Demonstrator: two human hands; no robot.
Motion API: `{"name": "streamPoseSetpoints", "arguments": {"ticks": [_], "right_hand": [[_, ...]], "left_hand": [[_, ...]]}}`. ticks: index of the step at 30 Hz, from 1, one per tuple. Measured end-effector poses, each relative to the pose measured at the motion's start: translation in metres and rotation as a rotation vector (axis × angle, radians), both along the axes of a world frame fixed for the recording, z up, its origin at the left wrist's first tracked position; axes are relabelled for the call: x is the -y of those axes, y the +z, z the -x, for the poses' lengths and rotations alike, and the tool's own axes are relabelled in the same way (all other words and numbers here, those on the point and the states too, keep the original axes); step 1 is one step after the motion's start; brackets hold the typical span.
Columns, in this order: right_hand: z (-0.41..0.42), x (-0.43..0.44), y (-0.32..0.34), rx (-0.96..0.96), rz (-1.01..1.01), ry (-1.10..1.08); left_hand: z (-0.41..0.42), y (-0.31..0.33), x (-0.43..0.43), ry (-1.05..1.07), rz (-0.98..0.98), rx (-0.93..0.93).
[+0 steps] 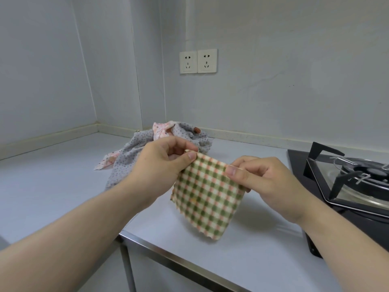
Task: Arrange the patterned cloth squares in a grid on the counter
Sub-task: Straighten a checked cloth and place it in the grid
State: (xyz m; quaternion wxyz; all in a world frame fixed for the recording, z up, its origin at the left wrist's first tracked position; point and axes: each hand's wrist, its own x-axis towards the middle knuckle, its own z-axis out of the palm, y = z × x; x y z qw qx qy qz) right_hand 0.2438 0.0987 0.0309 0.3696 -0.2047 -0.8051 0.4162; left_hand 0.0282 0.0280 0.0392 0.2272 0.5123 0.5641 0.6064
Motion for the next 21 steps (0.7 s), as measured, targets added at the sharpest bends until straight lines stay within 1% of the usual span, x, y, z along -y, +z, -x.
{"name": "streamPoseSetpoints", "arguments": {"ticks": [3,5,8,10,14,17,19,21], "right_hand": [[0.003,-0.004,-0.007,0.047,-0.115,-0.118],[0.005,-0.004,-0.010,0.040,-0.143,-0.152],[0.007,-0.004,-0.011,0.042,-0.145,-0.140],[0.006,-0.004,-0.012,0.058,-0.125,-0.158],[0.008,-0.002,-0.015,0.059,-0.089,-0.185],[0.012,-0.001,-0.019,0.017,-0.063,-0.198],[0.015,-0.002,-0.021,-0.037,0.010,-0.201],[0.019,-0.002,-0.022,-0.127,0.145,-0.222]], "left_hand": [[0.003,-0.003,-0.002,0.028,-0.016,-0.021],[0.005,-0.005,-0.002,0.035,-0.013,-0.058],[0.005,-0.007,-0.002,0.121,-0.003,-0.231],[0.005,-0.008,-0.003,0.157,-0.009,-0.288],[0.004,-0.010,-0.004,0.161,0.010,-0.319],[0.000,-0.011,-0.004,0.148,0.038,-0.345],[-0.004,-0.013,-0.004,0.156,0.031,-0.317],[-0.008,-0.015,-0.003,0.179,0.013,-0.250]]}}
